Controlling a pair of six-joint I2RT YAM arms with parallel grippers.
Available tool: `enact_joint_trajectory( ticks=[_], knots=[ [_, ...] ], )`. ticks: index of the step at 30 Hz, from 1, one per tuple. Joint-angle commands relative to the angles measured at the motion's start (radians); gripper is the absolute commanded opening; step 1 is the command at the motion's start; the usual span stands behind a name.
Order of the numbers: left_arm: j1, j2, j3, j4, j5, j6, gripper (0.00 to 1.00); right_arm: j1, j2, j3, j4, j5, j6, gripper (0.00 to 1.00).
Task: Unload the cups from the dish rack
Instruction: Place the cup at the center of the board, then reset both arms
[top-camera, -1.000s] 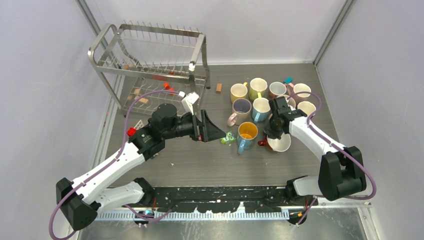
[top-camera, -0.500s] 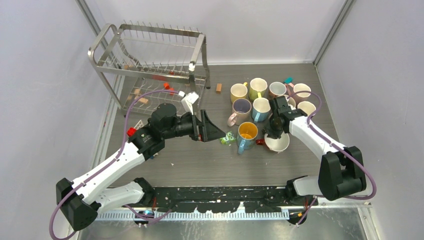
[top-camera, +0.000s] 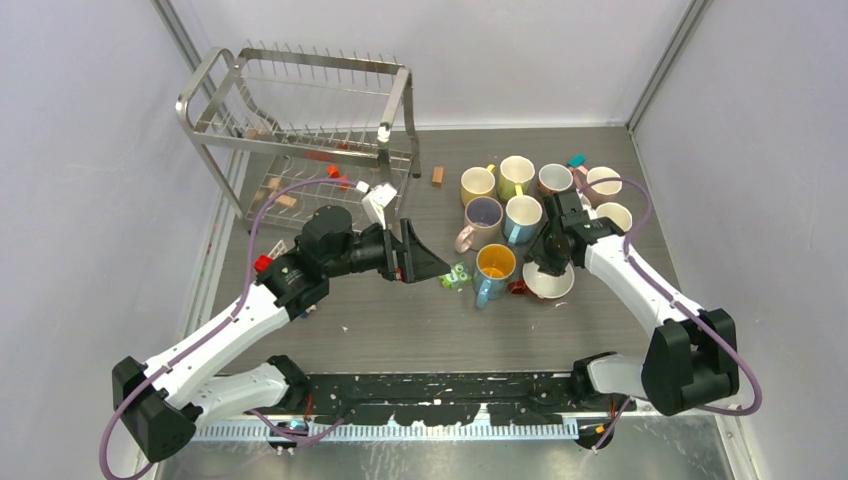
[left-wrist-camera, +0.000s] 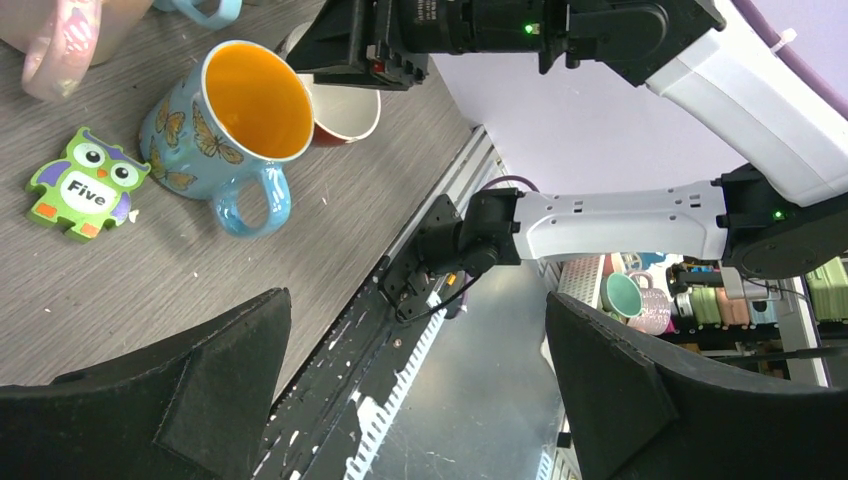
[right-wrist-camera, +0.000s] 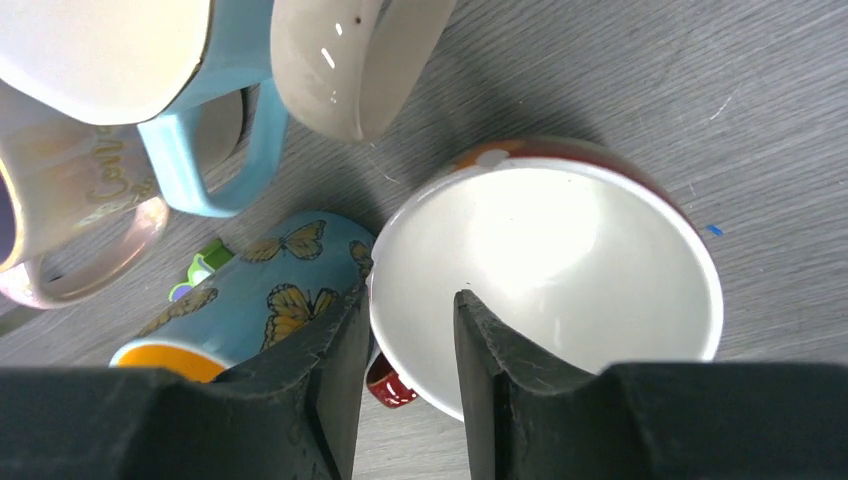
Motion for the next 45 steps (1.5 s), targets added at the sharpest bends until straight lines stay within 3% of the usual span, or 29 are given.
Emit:
enact_joint_trajectory(
  ticks=[1, 11, 19, 20, 21, 25, 33, 45],
  knots=[
    [0.011, -0.007, 0.030, 0.002, 0.018, 0.021, 1.00, 0.000, -0.064, 0.047, -0.038, 0.016, -0.016, 0.42],
    [0.020, -0.034, 0.083, -0.090, -0.021, 0.069, 1.00, 0.001, -0.192, 0.138, -0.143, 0.009, -0.044, 0.54],
    [0.020, -0.055, 0.146, -0.152, -0.072, 0.105, 1.00, 0.037, -0.282, 0.260, -0.122, -0.083, -0.080, 0.84],
    [0.020, -0.063, 0.153, -0.159, -0.080, 0.110, 1.00, 0.043, -0.287, 0.278, -0.111, -0.088, -0.083, 0.96],
    [0.020, -0.071, 0.159, -0.169, -0.089, 0.117, 1.00, 0.047, -0.292, 0.292, -0.100, -0.124, -0.089, 0.99],
    [0.020, -0.108, 0.215, -0.257, -0.157, 0.161, 1.00, 0.061, -0.302, 0.345, -0.057, -0.175, -0.105, 1.00],
    [0.020, -0.157, 0.364, -0.491, -0.444, 0.184, 1.00, 0.066, -0.318, 0.401, 0.071, -0.303, -0.119, 1.00],
    [0.020, -0.152, 0.436, -0.572, -0.544, 0.230, 1.00, 0.066, -0.314, 0.402, 0.130, -0.348, -0.133, 1.00]
  ],
)
